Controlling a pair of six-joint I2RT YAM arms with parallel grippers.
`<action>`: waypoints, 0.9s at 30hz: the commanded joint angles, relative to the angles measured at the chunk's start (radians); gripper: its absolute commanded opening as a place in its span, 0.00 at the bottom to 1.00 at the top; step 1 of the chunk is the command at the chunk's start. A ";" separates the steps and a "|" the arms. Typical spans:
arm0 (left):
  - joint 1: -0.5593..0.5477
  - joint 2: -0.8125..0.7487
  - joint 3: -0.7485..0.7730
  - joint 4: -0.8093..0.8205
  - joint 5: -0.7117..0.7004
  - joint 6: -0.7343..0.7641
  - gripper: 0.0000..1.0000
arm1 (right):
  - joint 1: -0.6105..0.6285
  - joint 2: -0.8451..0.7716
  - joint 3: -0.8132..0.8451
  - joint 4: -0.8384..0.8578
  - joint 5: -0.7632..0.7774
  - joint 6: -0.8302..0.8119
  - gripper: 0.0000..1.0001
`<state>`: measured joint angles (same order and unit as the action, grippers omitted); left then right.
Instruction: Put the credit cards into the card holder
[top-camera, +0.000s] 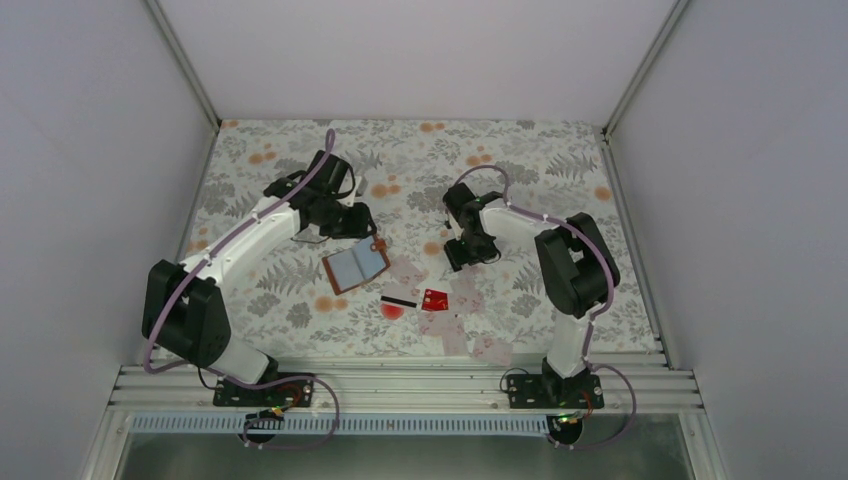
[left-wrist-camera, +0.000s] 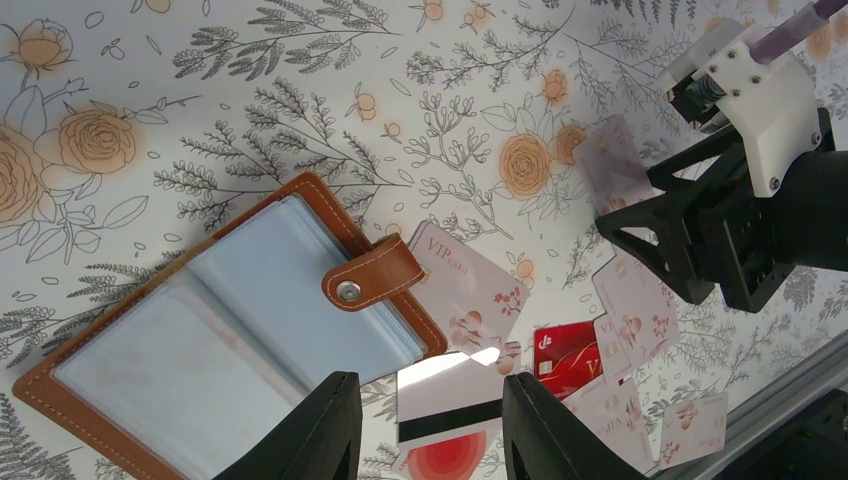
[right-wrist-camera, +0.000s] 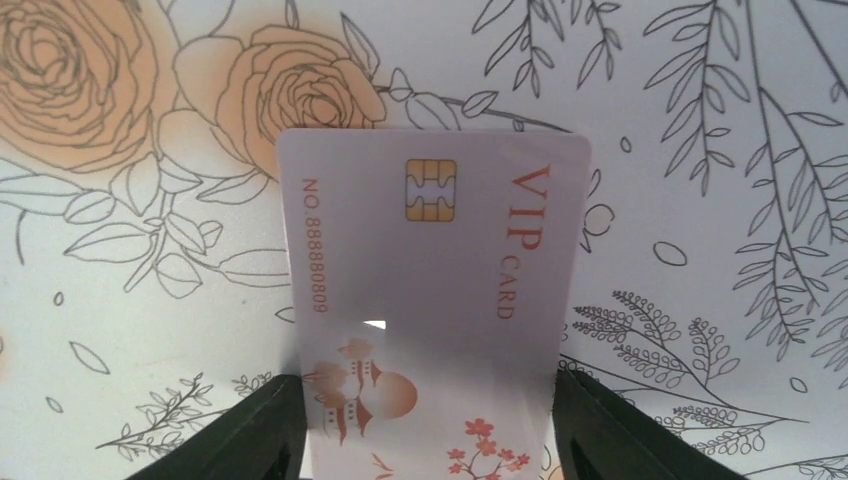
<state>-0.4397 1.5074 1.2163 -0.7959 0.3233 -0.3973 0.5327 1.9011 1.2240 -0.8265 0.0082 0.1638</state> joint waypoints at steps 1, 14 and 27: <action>0.006 -0.029 -0.012 0.009 -0.001 -0.002 0.37 | -0.005 0.091 -0.039 0.044 0.043 -0.014 0.59; 0.006 -0.020 0.006 0.007 -0.003 0.003 0.37 | 0.007 0.017 0.020 0.016 0.017 0.006 0.54; 0.006 -0.011 0.022 0.009 0.014 0.003 0.37 | 0.005 -0.132 0.037 -0.033 -0.141 0.030 0.57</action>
<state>-0.4385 1.5040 1.2125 -0.7948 0.3237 -0.3969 0.5354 1.8420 1.2613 -0.8486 -0.0540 0.1749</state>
